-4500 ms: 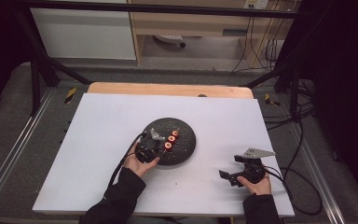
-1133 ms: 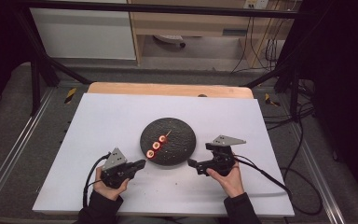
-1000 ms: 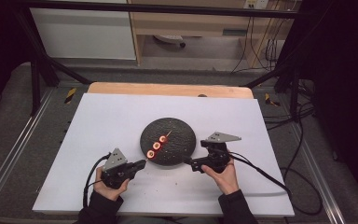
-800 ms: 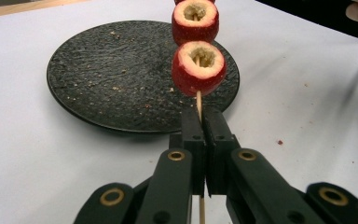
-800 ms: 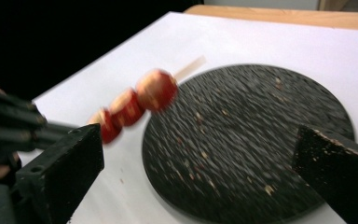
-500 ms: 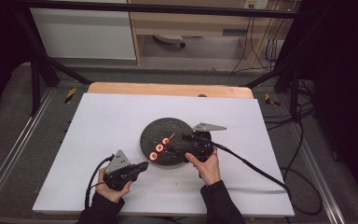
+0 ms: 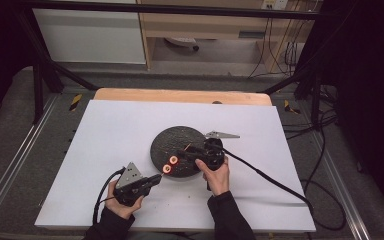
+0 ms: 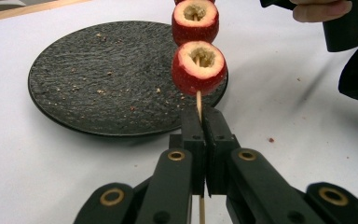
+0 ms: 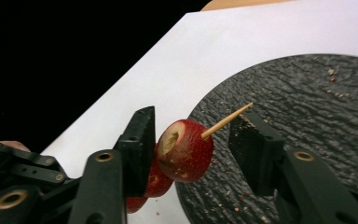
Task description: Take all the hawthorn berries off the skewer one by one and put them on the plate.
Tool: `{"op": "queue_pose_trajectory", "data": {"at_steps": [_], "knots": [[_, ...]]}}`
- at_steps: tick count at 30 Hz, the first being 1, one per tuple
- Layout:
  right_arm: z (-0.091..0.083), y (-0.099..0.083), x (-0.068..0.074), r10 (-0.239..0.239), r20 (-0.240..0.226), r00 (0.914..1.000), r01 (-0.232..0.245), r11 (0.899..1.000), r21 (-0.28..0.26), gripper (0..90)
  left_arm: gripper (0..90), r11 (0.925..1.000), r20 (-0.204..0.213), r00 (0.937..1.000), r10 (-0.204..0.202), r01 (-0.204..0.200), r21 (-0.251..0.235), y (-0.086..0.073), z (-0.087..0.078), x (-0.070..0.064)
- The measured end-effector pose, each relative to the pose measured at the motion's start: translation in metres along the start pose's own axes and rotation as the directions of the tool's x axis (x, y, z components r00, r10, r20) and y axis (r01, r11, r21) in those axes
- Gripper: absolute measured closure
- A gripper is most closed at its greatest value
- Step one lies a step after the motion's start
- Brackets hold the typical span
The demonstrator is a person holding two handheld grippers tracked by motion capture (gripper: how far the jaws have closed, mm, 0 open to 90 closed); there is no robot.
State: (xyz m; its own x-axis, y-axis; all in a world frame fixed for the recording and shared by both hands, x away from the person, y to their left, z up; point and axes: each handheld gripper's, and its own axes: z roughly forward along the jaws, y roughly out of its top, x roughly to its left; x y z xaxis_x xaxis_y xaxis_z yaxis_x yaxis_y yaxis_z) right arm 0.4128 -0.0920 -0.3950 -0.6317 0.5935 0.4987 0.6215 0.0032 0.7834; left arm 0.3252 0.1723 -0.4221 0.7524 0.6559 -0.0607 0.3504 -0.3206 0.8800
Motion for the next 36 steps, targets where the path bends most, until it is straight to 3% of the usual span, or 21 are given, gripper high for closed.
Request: {"op": "queue_pose_trajectory", "data": {"at_steps": [7, 13, 19, 28, 33, 36], "knots": [[0.002, -0.001, 0.000, 0.070, -0.045, 0.9965, -0.069, 0.997, 0.022, 63.8, 88.1, 1.0000, -0.011, 0.9999, 0.005, -0.005, -0.004, -0.001, 0.000, -0.001], [-0.001, 0.003, 0.000, 0.097, -0.057, 0.9937, -0.096, 0.995, 0.012, 65.5, 88.1, 0.9998, -0.012, 0.9999, 0.006, -0.006, -0.018, 0.000, -0.002, -0.001], [-0.007, 0.013, -0.002, 0.098, -0.017, 0.9950, -0.099, 0.994, -0.036, 65.7, 88.1, 0.9997, -0.016, 0.9998, 0.006, -0.007, -0.025, 0.001, -0.003, 0.000], [-0.014, 0.032, -0.017, 0.078, 0.045, 0.9959, -0.074, 0.993, -0.088, 65.7, 88.1, 0.9997, -0.025, 0.9997, -0.004, 0.004, -0.023, -0.001, -0.004, 0.004], [-0.010, 0.037, -0.031, 0.081, 0.103, 0.9914, -0.071, 0.993, -0.099, 65.7, 88.1, 0.9997, -0.030, 0.9994, -0.013, 0.013, -0.021, -0.001, -0.005, 0.006], [-0.002, 0.033, -0.042, 0.097, 0.128, 0.9870, -0.088, 0.993, -0.073, 65.7, 88.1, 0.9995, -0.030, 0.9994, -0.019, 0.018, -0.025, -0.001, -0.006, 0.008]]}}
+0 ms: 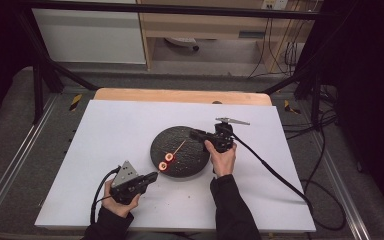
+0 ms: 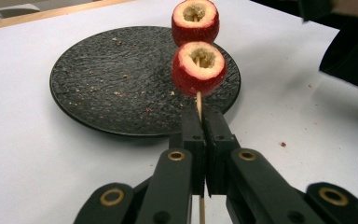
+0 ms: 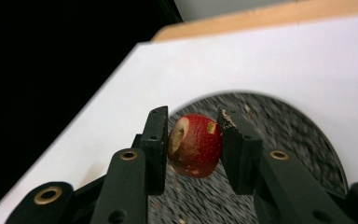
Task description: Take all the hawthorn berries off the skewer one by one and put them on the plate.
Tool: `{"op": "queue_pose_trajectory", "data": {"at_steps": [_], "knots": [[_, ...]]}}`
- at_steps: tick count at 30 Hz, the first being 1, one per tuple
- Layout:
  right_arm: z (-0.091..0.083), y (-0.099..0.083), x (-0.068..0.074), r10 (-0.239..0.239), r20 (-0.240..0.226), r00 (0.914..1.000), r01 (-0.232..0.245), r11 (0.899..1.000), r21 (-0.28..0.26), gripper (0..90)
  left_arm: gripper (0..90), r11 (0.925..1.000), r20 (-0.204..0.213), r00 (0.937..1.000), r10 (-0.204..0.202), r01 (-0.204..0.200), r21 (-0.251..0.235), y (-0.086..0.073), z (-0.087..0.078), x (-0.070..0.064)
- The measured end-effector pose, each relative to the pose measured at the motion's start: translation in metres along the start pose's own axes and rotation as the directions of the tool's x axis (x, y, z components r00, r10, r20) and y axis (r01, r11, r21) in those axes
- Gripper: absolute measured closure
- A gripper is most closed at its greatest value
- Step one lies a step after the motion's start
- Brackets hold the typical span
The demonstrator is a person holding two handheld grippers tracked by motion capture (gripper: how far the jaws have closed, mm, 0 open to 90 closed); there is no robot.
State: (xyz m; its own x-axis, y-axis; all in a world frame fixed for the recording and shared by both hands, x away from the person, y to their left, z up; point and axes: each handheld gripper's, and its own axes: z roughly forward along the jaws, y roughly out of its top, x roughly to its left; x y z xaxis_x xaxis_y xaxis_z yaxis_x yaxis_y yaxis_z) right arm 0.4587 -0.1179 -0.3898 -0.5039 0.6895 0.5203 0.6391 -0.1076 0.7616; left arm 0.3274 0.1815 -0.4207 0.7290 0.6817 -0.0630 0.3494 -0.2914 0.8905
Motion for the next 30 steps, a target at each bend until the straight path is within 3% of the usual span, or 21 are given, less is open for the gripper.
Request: {"op": "queue_pose_trajectory", "data": {"at_steps": [5, 9, 17, 22, 30], "knots": [[0.021, -0.022, -0.013, -0.021, 0.045, 0.9988, 0.016, 0.995, 0.098, 65.5, 88.1, 1.0000, -0.002, 1.0000, -0.002, 0.002, -0.006, 0.001, -0.002, 0.000], [0.035, -0.037, -0.018, -0.045, 0.069, 0.9966, 0.033, 0.985, 0.170, 65.3, 88.1, 1.0000, 0.000, 1.0000, -0.005, 0.005, -0.006, 0.001, -0.002, 0.001], [0.041, -0.046, -0.020, -0.067, 0.086, 0.9941, 0.046, 0.974, 0.222, 62.1, 88.1, 1.0000, -0.001, 1.0000, -0.004, 0.004, -0.004, 0.001, -0.002, 0.001], [0.033, -0.045, -0.015, -0.102, 0.077, 0.9918, 0.086, 0.977, 0.195, 49.6, 88.1, 1.0000, -0.003, 1.0000, -0.005, 0.005, -0.002, 0.001, -0.001, 0.000], [0.000, -0.036, 0.004, -0.130, -0.008, 0.9914, 0.131, 0.987, 0.094, 20.9, 88.1, 1.0000, -0.008, 0.9999, -0.007, 0.007, -0.003, 0.001, -0.001, 0.000]]}}
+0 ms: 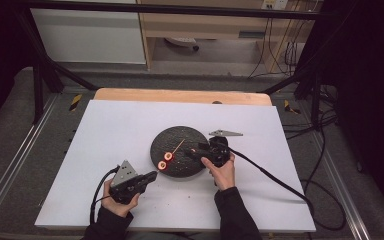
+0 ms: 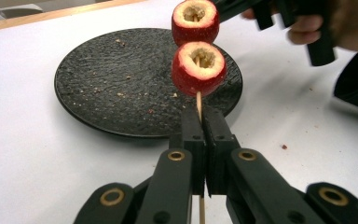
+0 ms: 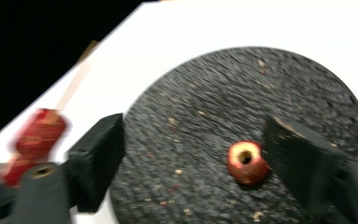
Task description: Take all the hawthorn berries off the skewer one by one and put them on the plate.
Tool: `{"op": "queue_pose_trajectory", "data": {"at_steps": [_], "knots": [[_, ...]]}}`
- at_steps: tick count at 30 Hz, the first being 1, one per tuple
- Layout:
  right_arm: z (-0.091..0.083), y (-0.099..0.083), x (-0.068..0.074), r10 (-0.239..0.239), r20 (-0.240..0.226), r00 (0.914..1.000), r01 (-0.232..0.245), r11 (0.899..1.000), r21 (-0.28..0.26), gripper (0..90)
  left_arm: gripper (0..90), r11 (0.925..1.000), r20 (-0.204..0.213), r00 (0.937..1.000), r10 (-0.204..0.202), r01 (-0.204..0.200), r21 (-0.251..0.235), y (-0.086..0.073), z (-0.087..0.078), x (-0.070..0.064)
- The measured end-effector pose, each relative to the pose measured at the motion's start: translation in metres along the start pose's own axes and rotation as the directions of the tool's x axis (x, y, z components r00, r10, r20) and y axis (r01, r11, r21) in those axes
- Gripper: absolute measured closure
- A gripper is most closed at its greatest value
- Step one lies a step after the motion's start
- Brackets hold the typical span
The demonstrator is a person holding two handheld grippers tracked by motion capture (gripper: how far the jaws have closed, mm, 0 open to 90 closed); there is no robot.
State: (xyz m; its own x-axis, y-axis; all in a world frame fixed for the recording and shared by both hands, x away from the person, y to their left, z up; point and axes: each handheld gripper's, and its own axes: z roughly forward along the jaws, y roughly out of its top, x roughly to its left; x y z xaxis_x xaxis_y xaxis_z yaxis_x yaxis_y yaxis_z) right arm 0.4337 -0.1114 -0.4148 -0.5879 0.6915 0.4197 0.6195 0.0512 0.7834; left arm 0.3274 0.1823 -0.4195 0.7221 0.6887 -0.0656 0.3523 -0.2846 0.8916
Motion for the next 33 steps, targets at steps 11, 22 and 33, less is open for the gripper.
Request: {"op": "queue_pose_trajectory", "data": {"at_steps": [11, 22, 33], "knots": [[-0.017, -0.007, 0.025, 0.026, -0.122, 0.9922, -0.031, 0.999, -0.037, 14.2, 88.1, 1.0000, 0.002, 1.0000, 0.006, -0.006, 0.002, 0.000, 0.002, -0.003], [-0.001, -0.015, 0.036, 0.061, -0.182, 0.9814, -0.070, 0.997, -0.045, 34.6, 88.1, 0.9998, 0.011, 0.9997, 0.020, -0.020, 0.008, 0.000, 0.005, -0.008], [0.004, -0.018, 0.038, 0.113, -0.251, 0.9613, -0.120, 0.993, -0.013, 55.6, 88.1, 0.9996, 0.014, 0.9996, 0.024, -0.025, 0.013, 0.000, 0.007, -0.010]]}}
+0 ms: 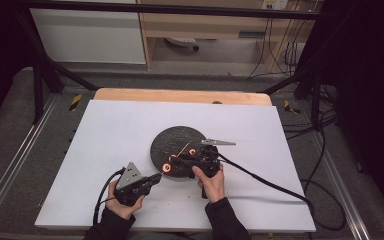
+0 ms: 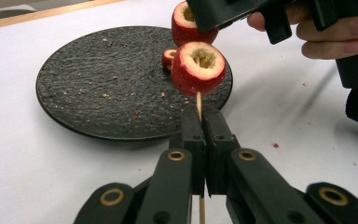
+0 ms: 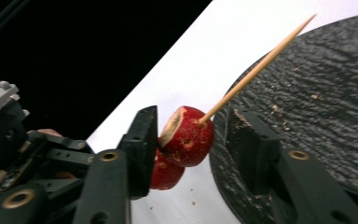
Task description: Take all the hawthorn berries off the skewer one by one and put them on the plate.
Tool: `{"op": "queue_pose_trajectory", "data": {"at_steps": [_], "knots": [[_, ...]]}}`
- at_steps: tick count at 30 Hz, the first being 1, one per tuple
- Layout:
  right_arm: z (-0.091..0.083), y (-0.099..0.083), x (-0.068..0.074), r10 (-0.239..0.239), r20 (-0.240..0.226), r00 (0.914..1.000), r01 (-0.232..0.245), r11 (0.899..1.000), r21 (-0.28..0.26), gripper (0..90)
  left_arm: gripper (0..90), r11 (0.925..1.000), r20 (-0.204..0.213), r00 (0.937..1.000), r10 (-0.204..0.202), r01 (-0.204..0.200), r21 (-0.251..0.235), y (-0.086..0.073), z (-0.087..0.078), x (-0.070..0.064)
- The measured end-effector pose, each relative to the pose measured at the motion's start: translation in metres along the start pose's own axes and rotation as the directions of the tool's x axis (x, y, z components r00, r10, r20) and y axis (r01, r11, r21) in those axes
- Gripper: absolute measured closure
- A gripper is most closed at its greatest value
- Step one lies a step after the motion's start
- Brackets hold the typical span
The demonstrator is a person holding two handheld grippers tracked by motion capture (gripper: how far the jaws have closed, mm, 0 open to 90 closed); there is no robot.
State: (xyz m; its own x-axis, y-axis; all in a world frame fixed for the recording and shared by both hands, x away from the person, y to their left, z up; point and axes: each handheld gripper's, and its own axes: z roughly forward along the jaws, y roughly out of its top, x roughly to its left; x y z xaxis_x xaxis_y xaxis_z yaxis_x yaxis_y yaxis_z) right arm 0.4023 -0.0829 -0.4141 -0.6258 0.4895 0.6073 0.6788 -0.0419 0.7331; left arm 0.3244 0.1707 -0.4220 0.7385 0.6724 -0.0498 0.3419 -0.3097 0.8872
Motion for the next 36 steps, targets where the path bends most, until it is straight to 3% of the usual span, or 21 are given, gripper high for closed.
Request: {"op": "queue_pose_trajectory", "data": {"at_steps": [4, 11, 36], "knots": [[0.000, 0.000, 0.000, 0.025, -0.023, 0.9994, -0.025, 1.000, 0.013, 61.9, 88.1, 1.0000, 0.002, 1.0000, 0.001, -0.001, 0.002, 0.000, 0.001, -0.001], [-0.001, 0.001, 0.000, 0.036, -0.030, 0.9989, -0.036, 0.999, 0.013, 63.7, 88.1, 1.0000, 0.002, 1.0000, 0.004, -0.004, -0.004, 0.000, 0.000, -0.001], [-0.025, 0.039, -0.004, 0.016, 0.026, 0.9995, -0.015, 0.998, -0.054, 64.5, 88.2, 0.9994, 0.006, 1.0000, 0.006, -0.006, -0.034, 0.003, -0.006, 0.000]]}}
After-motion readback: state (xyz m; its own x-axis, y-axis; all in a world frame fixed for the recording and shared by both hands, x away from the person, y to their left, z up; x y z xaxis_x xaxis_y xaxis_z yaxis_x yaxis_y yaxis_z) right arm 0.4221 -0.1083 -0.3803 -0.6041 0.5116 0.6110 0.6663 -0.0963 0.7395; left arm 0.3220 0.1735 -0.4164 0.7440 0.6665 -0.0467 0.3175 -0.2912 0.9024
